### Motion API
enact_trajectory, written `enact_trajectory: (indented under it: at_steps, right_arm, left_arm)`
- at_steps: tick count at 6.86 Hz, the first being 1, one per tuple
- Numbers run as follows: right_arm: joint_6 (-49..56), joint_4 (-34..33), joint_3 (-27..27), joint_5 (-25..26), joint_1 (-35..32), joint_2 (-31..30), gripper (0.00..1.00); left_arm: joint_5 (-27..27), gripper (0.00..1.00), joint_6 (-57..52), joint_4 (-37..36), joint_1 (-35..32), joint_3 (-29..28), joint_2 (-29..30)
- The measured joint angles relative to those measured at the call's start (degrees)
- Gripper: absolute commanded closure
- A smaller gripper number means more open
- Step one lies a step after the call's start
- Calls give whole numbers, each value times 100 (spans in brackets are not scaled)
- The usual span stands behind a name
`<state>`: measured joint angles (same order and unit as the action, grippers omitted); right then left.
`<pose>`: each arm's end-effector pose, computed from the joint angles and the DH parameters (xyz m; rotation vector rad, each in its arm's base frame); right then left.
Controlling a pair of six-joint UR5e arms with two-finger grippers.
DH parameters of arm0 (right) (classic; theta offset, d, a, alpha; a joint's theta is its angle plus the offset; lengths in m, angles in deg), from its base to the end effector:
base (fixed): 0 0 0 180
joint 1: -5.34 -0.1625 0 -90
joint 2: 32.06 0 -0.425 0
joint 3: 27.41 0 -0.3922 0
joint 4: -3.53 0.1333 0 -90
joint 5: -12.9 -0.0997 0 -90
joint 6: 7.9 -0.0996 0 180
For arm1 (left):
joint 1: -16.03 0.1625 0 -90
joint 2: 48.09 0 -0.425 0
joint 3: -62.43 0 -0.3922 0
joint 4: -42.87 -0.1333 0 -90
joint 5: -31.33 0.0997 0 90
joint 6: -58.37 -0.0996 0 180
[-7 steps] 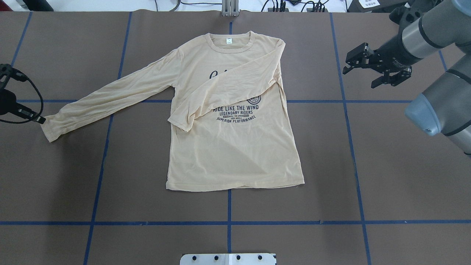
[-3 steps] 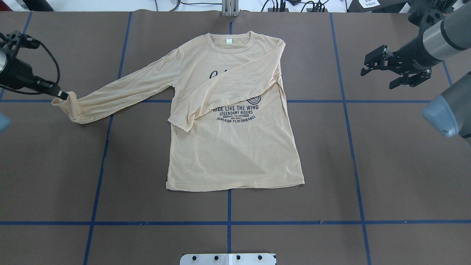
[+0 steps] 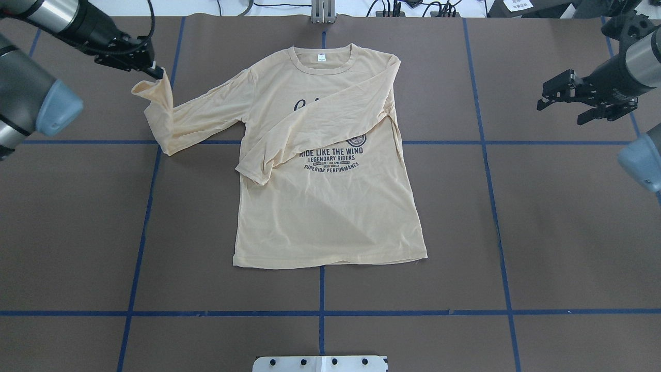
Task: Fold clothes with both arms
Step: 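Grasp the other sleeve cuff with the left gripper and fold it across the chest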
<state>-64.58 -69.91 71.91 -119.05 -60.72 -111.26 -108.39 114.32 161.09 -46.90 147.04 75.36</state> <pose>-0.1712 -0.5500 0.4449 0.0088 -0.9354 0.2951 0.2626 -0.6398 0.2854 0.1589 1.1932 -0.0160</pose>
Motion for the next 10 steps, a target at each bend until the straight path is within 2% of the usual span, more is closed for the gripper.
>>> enact_trajectory:
  at_steps: [3, 6, 8, 10]
  right_arm:
    - [512, 16, -107, 51, -193, -197, 1]
    - [583, 22, -156, 67, -230, -209, 1]
    - [760, 19, -249, 80, -295, -201, 1]
    - [843, 22, -336, 73, -316, -190, 1]
  left_arm:
    - [170, 100, 1373, 357, 328, -985, 1553]
    - [1549, 100, 2376, 1110, 1254, -2033, 2861]
    - [2243, 100, 2673, 1755, 1623, -2675, 3290]
    - [2459, 100, 2942, 1974, 1731, -2812, 3383]
